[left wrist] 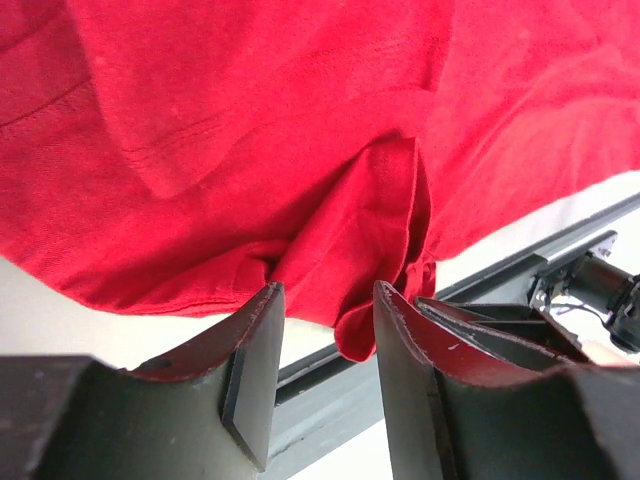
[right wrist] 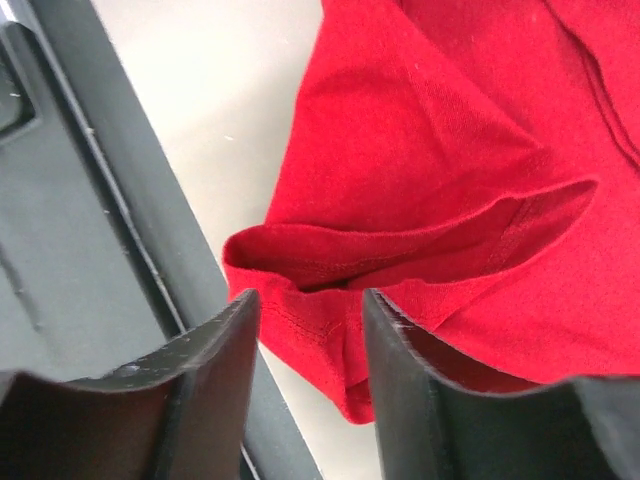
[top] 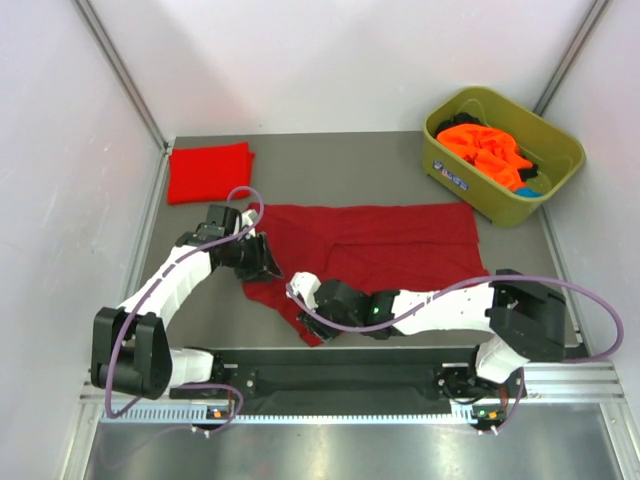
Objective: Fold and stack the t-shirts
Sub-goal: Fold the tshirt
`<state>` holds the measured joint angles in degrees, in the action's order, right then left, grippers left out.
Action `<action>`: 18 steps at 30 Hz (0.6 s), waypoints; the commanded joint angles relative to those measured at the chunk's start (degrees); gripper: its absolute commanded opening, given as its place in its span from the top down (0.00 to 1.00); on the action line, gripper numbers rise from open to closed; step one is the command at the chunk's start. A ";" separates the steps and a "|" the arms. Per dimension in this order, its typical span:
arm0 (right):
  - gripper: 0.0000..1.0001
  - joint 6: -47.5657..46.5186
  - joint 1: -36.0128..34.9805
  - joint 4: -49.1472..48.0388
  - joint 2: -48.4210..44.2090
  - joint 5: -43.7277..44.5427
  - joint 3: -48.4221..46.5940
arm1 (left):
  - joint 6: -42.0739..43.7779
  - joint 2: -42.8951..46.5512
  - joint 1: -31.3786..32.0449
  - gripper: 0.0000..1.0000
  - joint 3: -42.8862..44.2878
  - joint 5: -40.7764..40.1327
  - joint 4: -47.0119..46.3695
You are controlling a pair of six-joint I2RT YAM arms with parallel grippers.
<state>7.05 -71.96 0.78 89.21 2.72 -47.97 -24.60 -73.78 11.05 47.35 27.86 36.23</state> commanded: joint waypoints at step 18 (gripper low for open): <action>1.00 19.75 -1.25 -0.95 -26.18 26.63 19.48 | 1.74 1.18 1.52 0.57 3.89 -4.40 -0.01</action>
<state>19.57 -72.75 0.36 66.92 23.86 -31.20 -24.49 -73.76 11.66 49.19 22.87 37.28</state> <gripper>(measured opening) 0.006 0.427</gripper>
